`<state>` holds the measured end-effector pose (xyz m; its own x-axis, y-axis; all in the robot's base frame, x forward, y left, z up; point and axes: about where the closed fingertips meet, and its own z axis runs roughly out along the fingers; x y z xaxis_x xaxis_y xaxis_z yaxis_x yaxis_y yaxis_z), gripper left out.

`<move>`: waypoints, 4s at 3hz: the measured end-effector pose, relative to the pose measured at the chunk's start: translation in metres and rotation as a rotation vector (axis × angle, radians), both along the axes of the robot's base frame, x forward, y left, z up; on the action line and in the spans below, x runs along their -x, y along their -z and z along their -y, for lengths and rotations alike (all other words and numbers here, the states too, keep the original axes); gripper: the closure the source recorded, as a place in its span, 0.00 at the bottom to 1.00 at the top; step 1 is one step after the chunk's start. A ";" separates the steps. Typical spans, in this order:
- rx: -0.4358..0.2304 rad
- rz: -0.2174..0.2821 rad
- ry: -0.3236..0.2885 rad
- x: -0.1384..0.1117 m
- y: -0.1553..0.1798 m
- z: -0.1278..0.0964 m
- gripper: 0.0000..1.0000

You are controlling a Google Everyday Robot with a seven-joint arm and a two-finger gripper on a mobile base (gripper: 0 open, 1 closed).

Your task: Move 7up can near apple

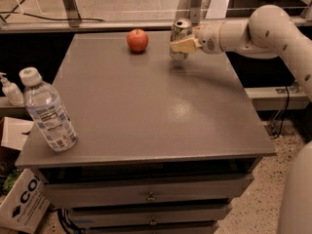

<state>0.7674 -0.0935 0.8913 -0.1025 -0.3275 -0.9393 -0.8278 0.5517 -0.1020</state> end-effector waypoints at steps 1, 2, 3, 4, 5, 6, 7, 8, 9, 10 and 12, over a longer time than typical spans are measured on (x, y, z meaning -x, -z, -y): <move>-0.006 0.020 0.010 -0.045 -0.013 -0.025 1.00; 0.008 0.027 0.010 -0.070 -0.017 -0.044 1.00; 0.020 0.012 0.017 -0.081 -0.009 -0.050 1.00; 0.027 -0.010 0.019 -0.084 0.003 -0.053 1.00; 0.025 -0.035 0.004 -0.083 0.014 -0.060 1.00; 0.021 -0.065 -0.009 -0.082 0.022 -0.064 0.82; 0.018 -0.091 -0.020 -0.079 0.027 -0.066 0.58; 0.017 -0.105 -0.025 -0.078 0.030 -0.067 0.35; 0.016 -0.112 -0.030 -0.077 0.031 -0.068 0.12; 0.013 -0.118 -0.031 -0.076 0.033 -0.066 0.00; 0.006 -0.109 -0.002 -0.058 0.028 -0.019 0.00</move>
Offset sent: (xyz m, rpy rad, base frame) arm 0.1079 0.0592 0.0291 -0.0284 -0.0386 -0.0182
